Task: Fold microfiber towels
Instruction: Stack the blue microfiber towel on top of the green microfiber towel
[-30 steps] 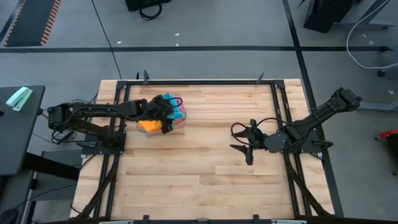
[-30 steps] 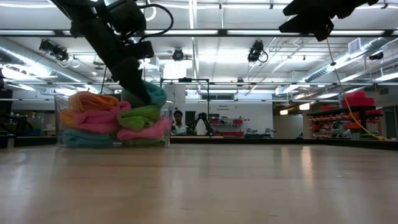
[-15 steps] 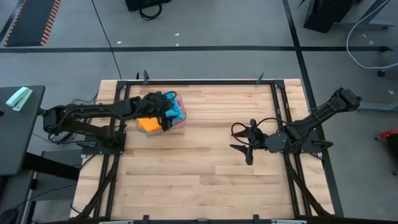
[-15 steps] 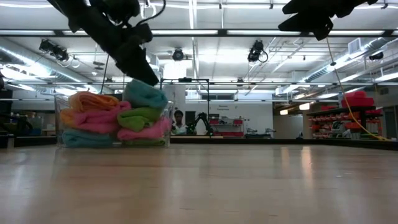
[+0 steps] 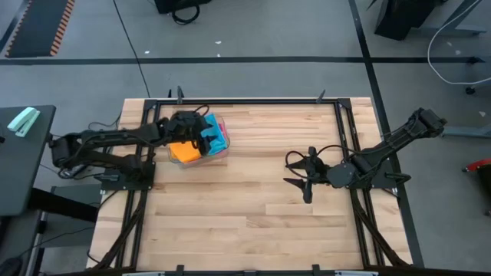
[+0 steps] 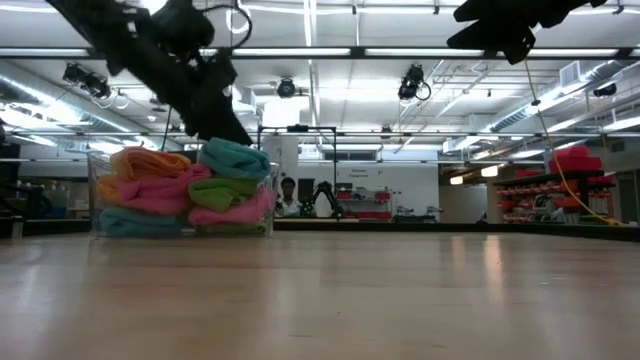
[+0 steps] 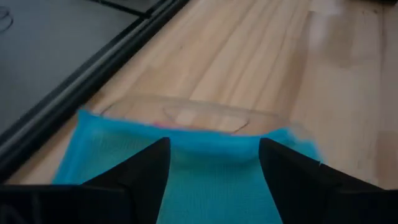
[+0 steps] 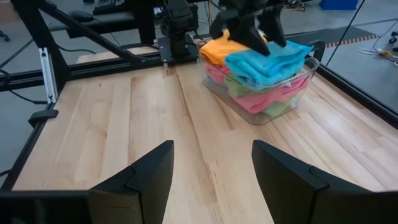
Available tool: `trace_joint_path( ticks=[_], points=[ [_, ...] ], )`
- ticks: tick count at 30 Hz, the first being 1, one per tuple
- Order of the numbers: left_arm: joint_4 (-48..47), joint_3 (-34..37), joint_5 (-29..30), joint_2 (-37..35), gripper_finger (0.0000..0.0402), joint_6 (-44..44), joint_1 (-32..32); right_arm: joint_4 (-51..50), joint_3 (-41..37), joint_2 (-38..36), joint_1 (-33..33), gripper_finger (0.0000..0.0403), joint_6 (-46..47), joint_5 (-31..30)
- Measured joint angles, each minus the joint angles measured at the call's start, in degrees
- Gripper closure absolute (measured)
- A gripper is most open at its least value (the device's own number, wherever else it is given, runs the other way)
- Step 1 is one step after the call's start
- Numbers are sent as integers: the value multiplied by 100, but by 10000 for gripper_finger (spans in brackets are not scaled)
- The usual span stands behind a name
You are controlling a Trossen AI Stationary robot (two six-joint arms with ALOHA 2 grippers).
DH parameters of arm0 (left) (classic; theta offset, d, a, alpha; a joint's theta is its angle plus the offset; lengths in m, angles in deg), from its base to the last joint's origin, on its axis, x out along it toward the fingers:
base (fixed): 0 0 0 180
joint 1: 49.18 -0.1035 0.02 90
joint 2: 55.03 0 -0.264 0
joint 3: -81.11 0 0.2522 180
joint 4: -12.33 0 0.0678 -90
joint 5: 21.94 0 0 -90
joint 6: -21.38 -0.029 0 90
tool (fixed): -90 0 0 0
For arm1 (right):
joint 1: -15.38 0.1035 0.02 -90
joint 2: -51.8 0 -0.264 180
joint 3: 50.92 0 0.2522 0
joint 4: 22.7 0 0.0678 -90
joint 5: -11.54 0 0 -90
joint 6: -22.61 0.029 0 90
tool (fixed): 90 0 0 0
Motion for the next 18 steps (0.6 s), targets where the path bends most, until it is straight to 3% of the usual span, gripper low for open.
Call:
trace_joint_path(
  ticks=[8, 18],
  points=[
    [325, 523, -75, 540, 170, 41, -216, 38, 0, 2, 0, 178, -23, 0],
    [151, 22, -70, 117, 175, -383, -192, 9, 0, 2, 2, 178, -67, 2]
  ],
)
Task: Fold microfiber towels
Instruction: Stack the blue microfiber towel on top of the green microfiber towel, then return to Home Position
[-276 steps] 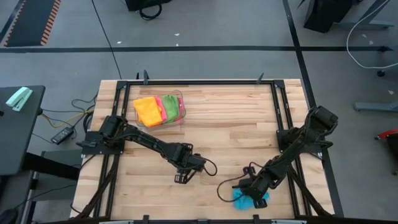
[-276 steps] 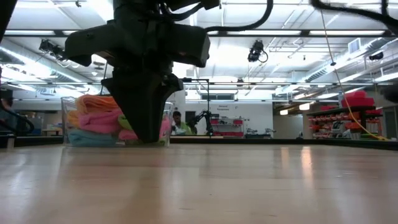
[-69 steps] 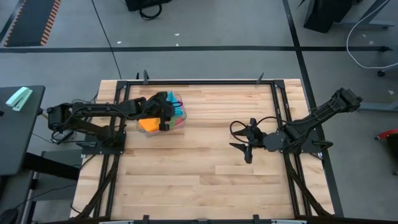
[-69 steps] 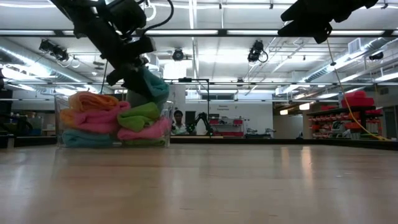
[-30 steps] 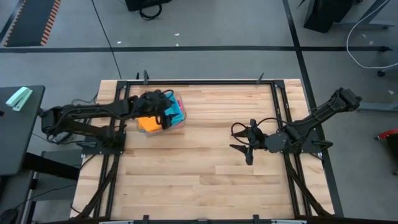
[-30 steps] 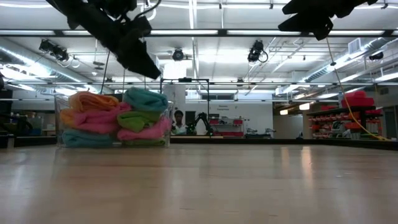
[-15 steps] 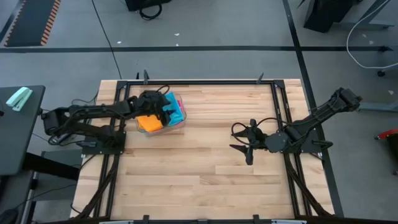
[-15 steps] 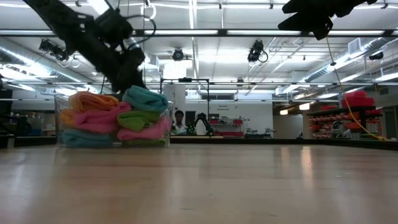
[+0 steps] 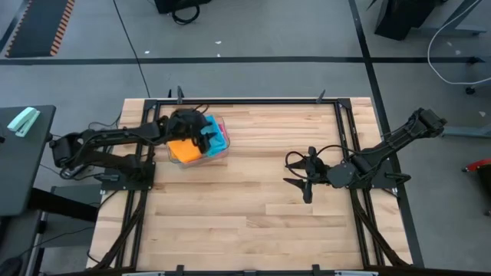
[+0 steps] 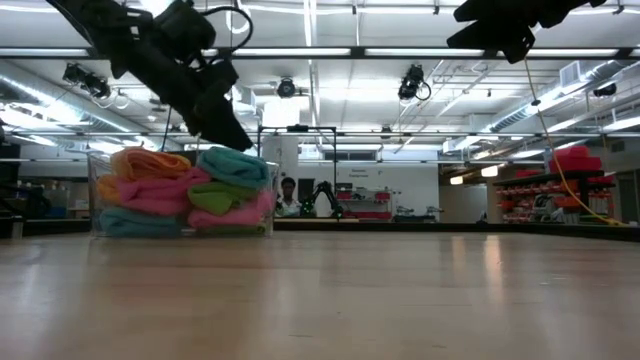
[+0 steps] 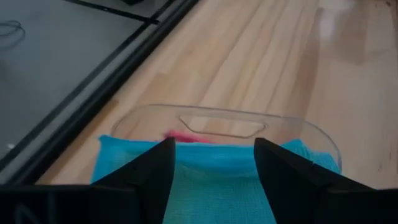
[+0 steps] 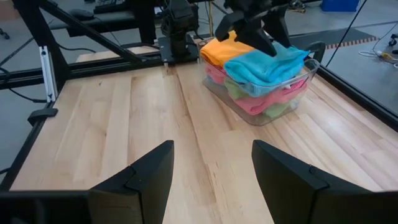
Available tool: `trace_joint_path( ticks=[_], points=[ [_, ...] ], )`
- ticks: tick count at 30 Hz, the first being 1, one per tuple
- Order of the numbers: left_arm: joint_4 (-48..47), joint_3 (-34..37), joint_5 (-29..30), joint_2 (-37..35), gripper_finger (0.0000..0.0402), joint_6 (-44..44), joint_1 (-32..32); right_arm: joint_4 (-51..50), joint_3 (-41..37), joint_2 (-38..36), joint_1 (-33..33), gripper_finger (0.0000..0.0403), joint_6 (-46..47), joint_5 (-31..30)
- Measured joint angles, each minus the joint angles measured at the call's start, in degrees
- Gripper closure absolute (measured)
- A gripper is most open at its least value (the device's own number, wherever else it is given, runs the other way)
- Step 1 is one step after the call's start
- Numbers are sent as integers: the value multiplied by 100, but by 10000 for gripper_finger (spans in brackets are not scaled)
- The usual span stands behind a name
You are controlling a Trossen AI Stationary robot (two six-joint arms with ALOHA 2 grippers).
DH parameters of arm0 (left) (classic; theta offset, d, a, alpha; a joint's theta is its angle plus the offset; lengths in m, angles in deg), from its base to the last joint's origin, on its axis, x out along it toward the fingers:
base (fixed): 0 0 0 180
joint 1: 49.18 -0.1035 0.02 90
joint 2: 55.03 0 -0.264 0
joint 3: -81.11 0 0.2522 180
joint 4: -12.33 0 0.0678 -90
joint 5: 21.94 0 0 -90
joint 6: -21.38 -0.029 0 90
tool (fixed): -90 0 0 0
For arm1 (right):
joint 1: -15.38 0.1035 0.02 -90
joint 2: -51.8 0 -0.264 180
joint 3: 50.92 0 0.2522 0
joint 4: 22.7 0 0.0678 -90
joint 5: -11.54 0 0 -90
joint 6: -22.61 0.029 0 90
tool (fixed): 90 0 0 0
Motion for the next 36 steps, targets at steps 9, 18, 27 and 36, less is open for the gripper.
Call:
trace_joint_path(
  ticks=[9, 18, 27, 36],
  points=[
    [81, 140, 151, 662, 175, 48, -65, -2, 0, 0, -2, 178, -25, 0],
    [28, -20, 154, 1130, 179, 242, -10, -17, 0, 0, -2, 178, -17, -1],
    [-745, -382, 32, -297, 207, 36, 140, -118, 0, 0, -2, 178, -67, -87],
    [-479, -376, -1426, -557, 223, 581, 1579, -216, 0, 0, -11, 178, -129, -131]
  ],
)
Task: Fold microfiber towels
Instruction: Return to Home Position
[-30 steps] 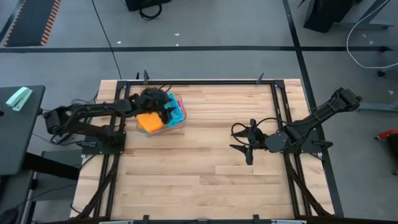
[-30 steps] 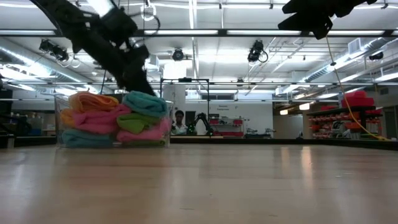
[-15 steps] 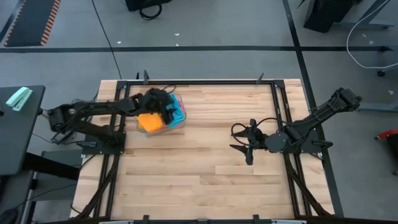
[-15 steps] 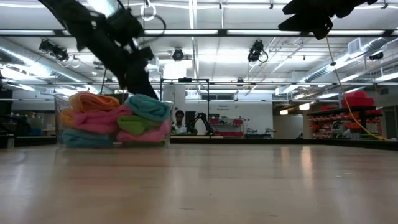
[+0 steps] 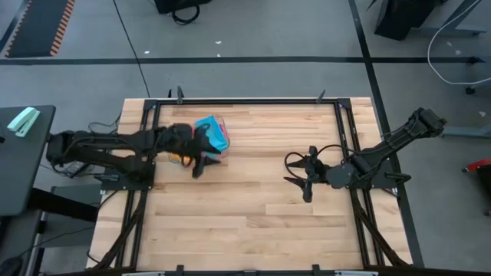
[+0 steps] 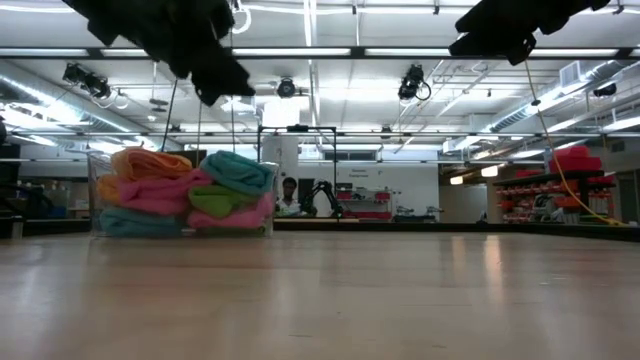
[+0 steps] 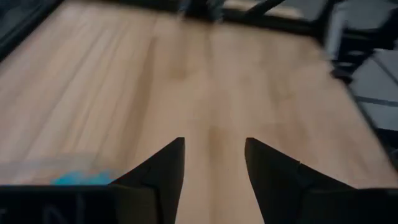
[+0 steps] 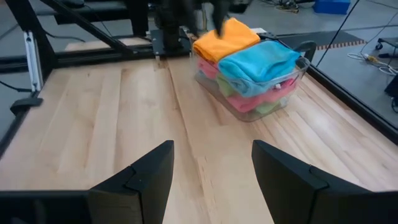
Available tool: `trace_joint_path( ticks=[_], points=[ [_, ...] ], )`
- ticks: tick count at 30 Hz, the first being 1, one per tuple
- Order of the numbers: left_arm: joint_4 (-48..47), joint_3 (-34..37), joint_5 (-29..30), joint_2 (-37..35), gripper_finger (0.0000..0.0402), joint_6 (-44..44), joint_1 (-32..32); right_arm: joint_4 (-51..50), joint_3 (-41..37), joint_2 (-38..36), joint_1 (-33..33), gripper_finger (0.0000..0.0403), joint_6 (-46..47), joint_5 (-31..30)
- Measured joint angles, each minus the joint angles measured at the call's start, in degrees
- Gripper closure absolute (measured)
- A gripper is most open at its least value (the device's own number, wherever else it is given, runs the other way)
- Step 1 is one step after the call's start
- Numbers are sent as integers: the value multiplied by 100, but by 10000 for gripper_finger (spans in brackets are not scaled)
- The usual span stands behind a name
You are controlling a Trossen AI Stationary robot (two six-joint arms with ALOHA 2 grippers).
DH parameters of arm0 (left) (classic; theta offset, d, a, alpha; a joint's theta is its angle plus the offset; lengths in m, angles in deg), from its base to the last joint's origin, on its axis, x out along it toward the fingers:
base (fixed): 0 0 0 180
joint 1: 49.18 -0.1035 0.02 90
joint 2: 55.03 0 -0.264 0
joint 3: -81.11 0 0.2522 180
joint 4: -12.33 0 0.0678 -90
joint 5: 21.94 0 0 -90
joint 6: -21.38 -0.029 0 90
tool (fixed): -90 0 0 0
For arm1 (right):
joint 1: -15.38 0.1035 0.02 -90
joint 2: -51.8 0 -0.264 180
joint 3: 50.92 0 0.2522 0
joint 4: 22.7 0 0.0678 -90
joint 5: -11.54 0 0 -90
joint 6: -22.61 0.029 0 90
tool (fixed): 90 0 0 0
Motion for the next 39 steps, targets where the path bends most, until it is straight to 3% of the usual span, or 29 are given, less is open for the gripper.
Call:
trace_joint_path(
  ticks=[6, 11, 21, 24, 31, 39],
  points=[
    [1216, 443, 829, -403, 248, -216, 997, -201, -4, -334, 155, 187, -298, 88],
    [1369, 936, 1049, -782, 274, -70, 1090, -73, -4, -611, -34, 215, -901, 987],
    [2537, 2097, 1239, -1733, 306, 205, 1090, -58, -51, -1148, -1070, 279, -1534, 2459],
    [3093, 2553, 1541, -2096, 316, 309, 1090, 204, -437, -1394, -1288, 294, -1545, 2567],
    [4999, 3450, 2560, -2655, 344, 501, 1088, 2010, -2057, -2063, -1615, 316, -1544, 2651],
    [4361, 3551, 2586, -3556, 393, 455, 1083, 1497, -2568, -3578, -1997, 338, -1448, 3228]
  ],
)
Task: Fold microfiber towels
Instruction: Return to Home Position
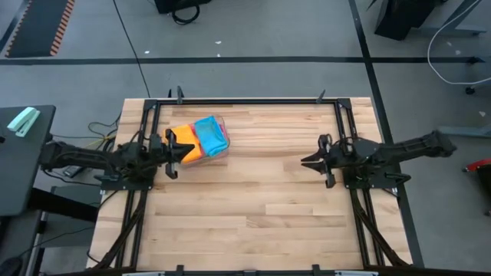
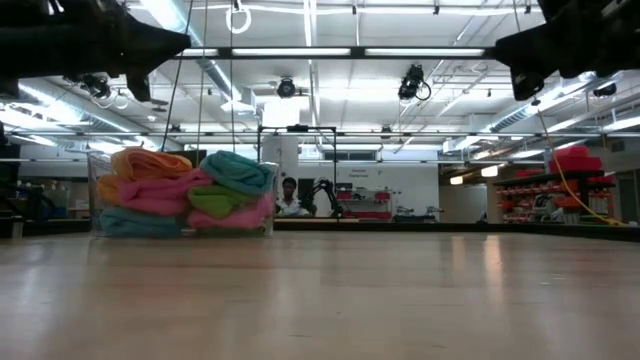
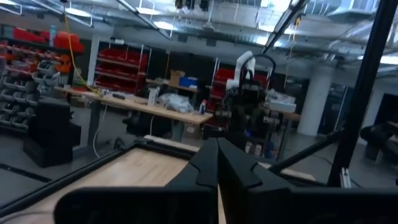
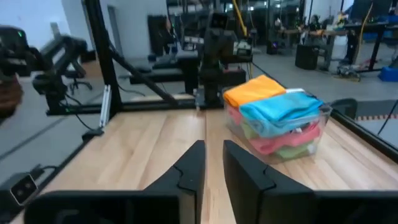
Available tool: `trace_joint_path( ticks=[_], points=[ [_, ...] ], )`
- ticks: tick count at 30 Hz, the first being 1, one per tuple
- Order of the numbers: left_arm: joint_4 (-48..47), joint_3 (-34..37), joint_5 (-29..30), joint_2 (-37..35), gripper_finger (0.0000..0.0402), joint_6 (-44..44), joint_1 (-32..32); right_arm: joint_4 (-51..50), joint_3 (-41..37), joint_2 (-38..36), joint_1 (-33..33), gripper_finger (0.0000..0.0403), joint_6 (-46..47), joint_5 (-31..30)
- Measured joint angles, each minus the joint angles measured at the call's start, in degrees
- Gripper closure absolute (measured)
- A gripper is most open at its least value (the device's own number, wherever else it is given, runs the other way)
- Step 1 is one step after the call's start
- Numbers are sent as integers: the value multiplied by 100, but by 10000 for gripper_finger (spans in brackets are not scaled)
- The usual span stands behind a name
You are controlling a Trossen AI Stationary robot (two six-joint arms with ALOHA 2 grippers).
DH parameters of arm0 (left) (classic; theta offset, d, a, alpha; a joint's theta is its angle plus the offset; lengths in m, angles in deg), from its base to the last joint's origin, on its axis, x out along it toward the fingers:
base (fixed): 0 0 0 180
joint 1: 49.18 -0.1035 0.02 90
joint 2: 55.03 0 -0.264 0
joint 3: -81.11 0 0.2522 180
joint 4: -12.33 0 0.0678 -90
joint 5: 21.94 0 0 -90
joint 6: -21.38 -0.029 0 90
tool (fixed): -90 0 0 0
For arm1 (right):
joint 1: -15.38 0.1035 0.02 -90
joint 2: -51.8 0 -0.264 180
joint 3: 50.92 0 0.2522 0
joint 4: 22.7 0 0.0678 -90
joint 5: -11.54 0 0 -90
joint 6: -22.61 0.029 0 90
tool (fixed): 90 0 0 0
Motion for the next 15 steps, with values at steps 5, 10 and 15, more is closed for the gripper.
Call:
trace_joint_path(
  ticks=[5, 10, 15],
  points=[
    [-1023, -17, 75, -730, 387, -4, -45, -162, -389, -881, -250, 357, 108, 265],
    [-2105, -21, 106, -1522, 394, -3, -234, -354, -705, -1537, -506, 359, 228, 309],
    [-2997, -23, 105, -2286, 388, 17, -349, -669, -860, -1939, -742, 359, 292, 685]
  ],
)
